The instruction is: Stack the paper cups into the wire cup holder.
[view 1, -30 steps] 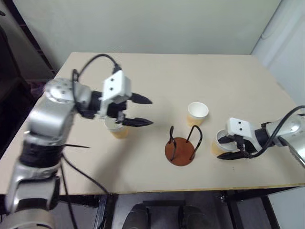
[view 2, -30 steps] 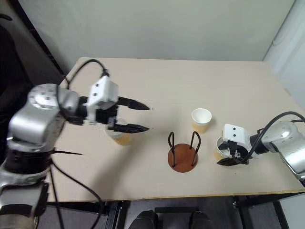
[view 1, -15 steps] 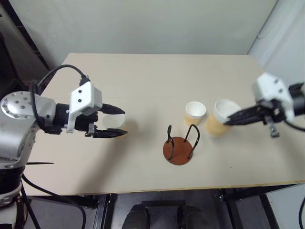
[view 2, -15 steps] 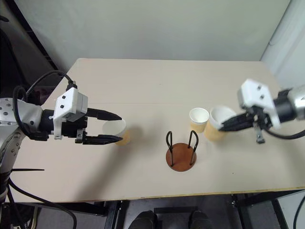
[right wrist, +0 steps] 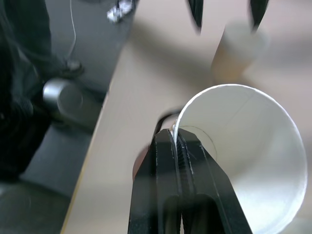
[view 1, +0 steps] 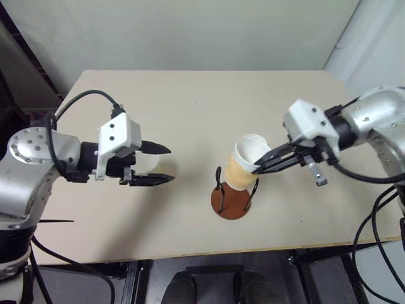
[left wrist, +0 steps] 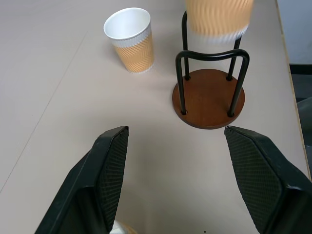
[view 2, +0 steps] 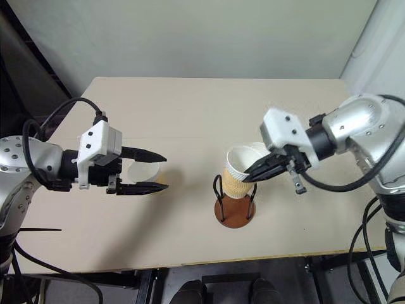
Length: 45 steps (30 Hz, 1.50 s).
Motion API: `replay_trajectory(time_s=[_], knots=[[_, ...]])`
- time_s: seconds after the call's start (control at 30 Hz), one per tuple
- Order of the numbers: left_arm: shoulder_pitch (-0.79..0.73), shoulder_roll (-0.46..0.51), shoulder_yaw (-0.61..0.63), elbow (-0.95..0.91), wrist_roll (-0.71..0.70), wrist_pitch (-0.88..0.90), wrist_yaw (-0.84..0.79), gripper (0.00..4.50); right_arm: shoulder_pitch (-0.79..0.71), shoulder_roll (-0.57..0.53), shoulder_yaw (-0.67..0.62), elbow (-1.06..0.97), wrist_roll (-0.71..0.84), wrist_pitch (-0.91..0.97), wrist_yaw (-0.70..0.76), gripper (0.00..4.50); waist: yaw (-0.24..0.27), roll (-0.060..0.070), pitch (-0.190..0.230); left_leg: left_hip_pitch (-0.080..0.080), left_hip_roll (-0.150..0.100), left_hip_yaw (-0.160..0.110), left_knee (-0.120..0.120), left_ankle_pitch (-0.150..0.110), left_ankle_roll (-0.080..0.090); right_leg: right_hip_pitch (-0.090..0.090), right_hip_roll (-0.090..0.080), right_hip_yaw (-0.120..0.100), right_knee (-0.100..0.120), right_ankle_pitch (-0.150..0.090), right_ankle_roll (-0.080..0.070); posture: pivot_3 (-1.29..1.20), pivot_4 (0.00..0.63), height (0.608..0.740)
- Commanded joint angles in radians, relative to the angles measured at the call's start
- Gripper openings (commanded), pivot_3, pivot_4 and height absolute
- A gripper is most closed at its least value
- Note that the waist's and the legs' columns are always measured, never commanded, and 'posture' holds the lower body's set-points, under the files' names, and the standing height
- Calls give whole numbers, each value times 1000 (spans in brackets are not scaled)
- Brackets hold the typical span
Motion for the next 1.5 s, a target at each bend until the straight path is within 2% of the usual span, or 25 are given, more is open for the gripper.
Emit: replay_trajectory(time_s=[0.03,0.2,0.3,0.43,0.53,0.63,0.7,0.9,1.07,1.17,1.4,1.5], knots=[[5,4,11,-41,-21,8,22,3371,-9,14,-1,-8,-42,-31,-17,32,0,0,0,0,0,0,0,0,0,0,0,0,0,0,0,0,150,740],[3,18,11,-39,-27,9,32,3371,-8,47,38,0,-105,-48,-34,32,0,0,0,0,2,0,1,0,0,0,0,0,0,2,-3,0,150,740],[-16,12,-7,-37,-22,12,44,3371,-8,55,49,-6,-117,-45,-29,599,0,0,0,0,8,2,1,0,0,-1,1,0,0,2,-4,0,150,740],[-84,-36,-88,0,46,8,125,3371,-19,51,50,12,-148,-70,-21,1979,1,0,0,0,8,2,2,0,0,0,1,0,0,2,-4,0,150,740],[-169,-132,-162,54,109,5,218,3371,-59,58,25,76,-154,-100,-5,3059,2,0,0,0,8,2,3,0,0,0,1,0,0,3,-5,0,150,740],[-266,-265,-271,149,198,8,312,3371,-140,98,54,308,-271,-195,-66,3059,1,0,0,1,9,3,4,1,-1,0,0,0,-1,6,-4,0,150,740],[-288,-314,-316,188,225,0,314,3371,-172,128,89,453,-351,-274,-92,3059,2,0,0,1,9,3,4,2,-2,0,-1,0,-3,10,-3,0,150,740],[-328,-385,-412,253,274,-7,287,3371,-217,246,155,818,-509,-492,-108,3059,2,0,0,-1,10,2,1,2,-1,-6,-1,0,-3,16,4,0,150,740],[-322,-402,-408,249,290,-3,289,3371,-224,311,151,947,-557,-570,-100,3059,3,0,0,-5,11,3,-7,6,-9,-12,0,0,-3,16,5,0,150,740],[-311,-400,-402,237,295,1,290,3371,-221,333,148,977,-575,-598,-99,2502,4,0,0,-5,11,3,-9,7,-13,-12,0,0,-4,16,5,0,150,740],[-296,-379,-335,217,276,12,297,3371,-234,359,118,999,-572,-625,-79,19,4,0,0,-5,11,3,-8,7,-13,-12,0,0,-3,16,4,0,150,740],[-300,-377,-306,227,268,20,298,3371,-239,340,73,943,-517,-614,-20,19,4,0,0,-4,11,4,-8,8,-14,-12,0,0,-2,17,3,0,150,740]])
